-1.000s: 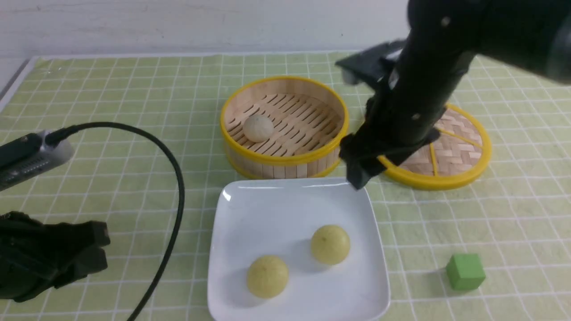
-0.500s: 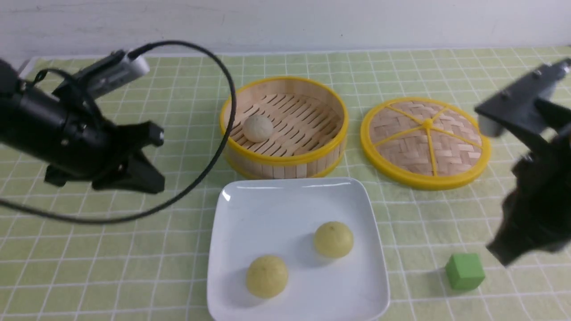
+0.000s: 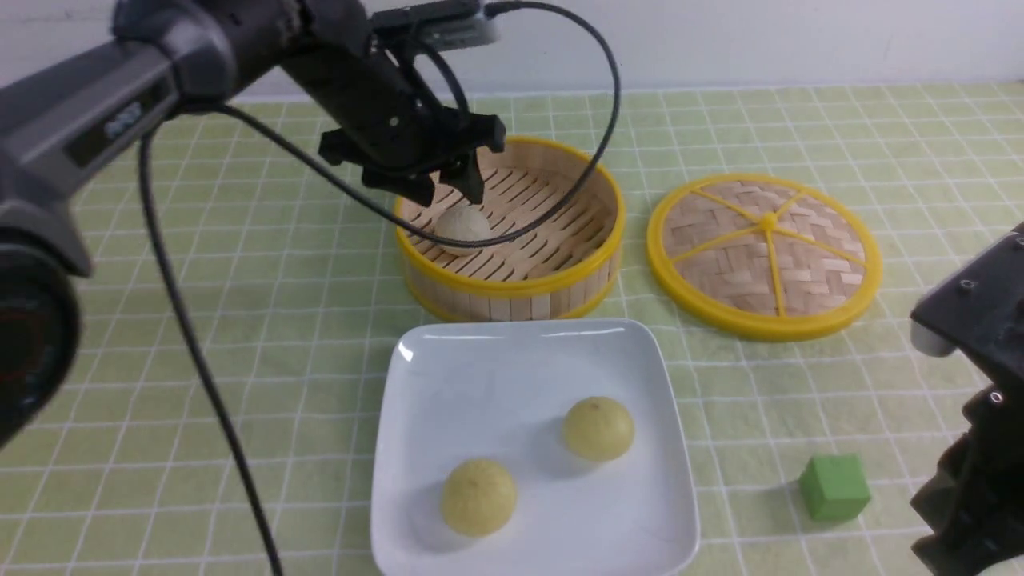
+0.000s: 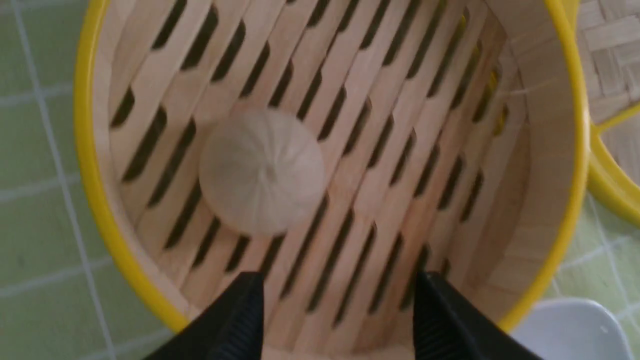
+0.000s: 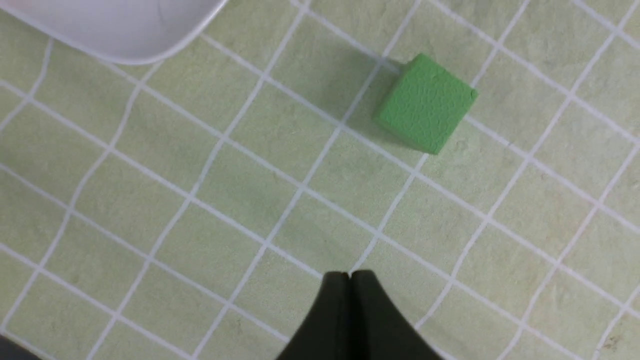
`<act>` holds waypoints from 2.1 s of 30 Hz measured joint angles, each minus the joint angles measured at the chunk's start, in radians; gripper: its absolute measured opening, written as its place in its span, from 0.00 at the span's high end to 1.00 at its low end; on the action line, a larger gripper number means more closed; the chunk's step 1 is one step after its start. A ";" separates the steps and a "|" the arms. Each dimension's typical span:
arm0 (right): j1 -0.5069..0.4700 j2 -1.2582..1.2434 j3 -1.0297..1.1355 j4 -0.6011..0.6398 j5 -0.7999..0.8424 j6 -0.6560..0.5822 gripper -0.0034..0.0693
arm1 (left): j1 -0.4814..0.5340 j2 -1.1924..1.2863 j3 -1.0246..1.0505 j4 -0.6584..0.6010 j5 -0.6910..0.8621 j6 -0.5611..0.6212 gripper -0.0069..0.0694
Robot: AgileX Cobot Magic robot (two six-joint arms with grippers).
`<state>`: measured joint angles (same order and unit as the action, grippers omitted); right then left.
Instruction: Put the steamed buns into the plate on the green tablecloth.
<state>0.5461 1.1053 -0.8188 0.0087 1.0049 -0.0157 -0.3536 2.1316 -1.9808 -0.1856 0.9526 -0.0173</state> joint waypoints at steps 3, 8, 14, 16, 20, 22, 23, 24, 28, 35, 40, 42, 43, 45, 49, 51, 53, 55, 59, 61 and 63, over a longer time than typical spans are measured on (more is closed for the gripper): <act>0.000 0.000 0.001 0.001 -0.002 0.000 0.97 | -0.011 0.082 -0.103 0.057 0.011 0.000 0.36; 0.000 0.000 0.001 0.001 -0.002 0.000 0.96 | -0.012 0.176 -0.149 0.115 0.005 0.000 0.38; 0.000 0.000 0.001 0.001 -0.003 0.002 0.96 | -0.012 0.214 -0.155 0.127 0.006 -0.026 0.55; 0.000 0.000 0.001 0.001 -0.002 0.002 0.96 | -0.012 0.206 -0.174 0.113 0.035 -0.052 0.78; 0.000 0.000 0.001 0.001 0.001 0.002 0.96 | -0.012 0.168 -0.208 0.108 0.135 -0.056 0.87; 0.000 0.000 0.001 0.001 0.002 0.002 0.96 | -0.012 0.100 -0.243 0.114 0.230 -0.048 0.87; 0.000 0.000 0.001 0.001 0.002 0.002 0.95 | -0.012 0.093 -0.245 0.115 0.230 -0.048 0.87; 0.000 0.000 0.001 0.001 0.002 0.002 0.95 | -0.012 0.040 -0.255 0.124 0.266 -0.043 0.87; 0.000 0.000 0.001 0.005 0.005 0.002 0.95 | -0.012 -0.104 -0.222 0.132 0.280 -0.038 0.87; 0.000 0.000 0.001 0.026 0.010 0.003 0.95 | -0.033 -0.256 0.250 -0.009 0.274 -0.049 0.87; 0.000 0.000 0.001 0.030 0.014 0.003 0.94 | -0.090 -0.210 0.473 -0.021 0.115 -0.051 0.85; 0.000 0.000 0.001 0.038 0.017 0.003 0.94 | -0.111 -0.174 0.515 -0.016 0.039 -0.071 0.79; 0.000 -0.002 0.001 0.039 0.017 0.003 0.94 | -0.111 -0.172 0.516 -0.015 0.029 -0.076 0.78; 0.000 -0.021 0.001 0.044 0.029 0.003 0.94 | -0.116 -0.147 0.519 -0.010 -0.008 -0.100 0.66; 0.000 -0.102 0.001 0.043 0.100 0.009 0.93 | -0.117 -0.145 0.519 -0.009 -0.018 -0.108 0.46; 0.000 -0.172 0.001 0.036 0.158 0.025 0.93 | -0.117 -0.154 0.519 -0.008 -0.020 -0.109 0.37; 0.000 -0.290 0.001 0.013 0.200 0.056 0.93 | -0.117 -0.174 0.517 0.010 -0.023 -0.109 0.28; 0.000 -0.345 0.001 0.000 0.213 0.076 0.93 | -0.117 -0.186 0.510 0.027 -0.022 -0.109 0.25; 0.000 -0.611 0.013 -0.029 0.179 0.147 0.92 | -0.117 -0.216 0.430 0.116 0.024 -0.109 0.20; 0.000 -0.718 0.047 -0.029 0.092 0.162 0.92 | -0.117 -0.216 0.405 0.123 0.044 -0.109 0.21; 0.000 -0.783 0.088 -0.030 0.003 0.176 0.92 | -0.117 -0.216 0.399 0.124 0.054 -0.109 0.21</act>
<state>0.5461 0.3222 -0.7309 -0.0211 1.0082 0.1607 -0.4705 1.9160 -1.5814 -0.0621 1.0064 -0.1262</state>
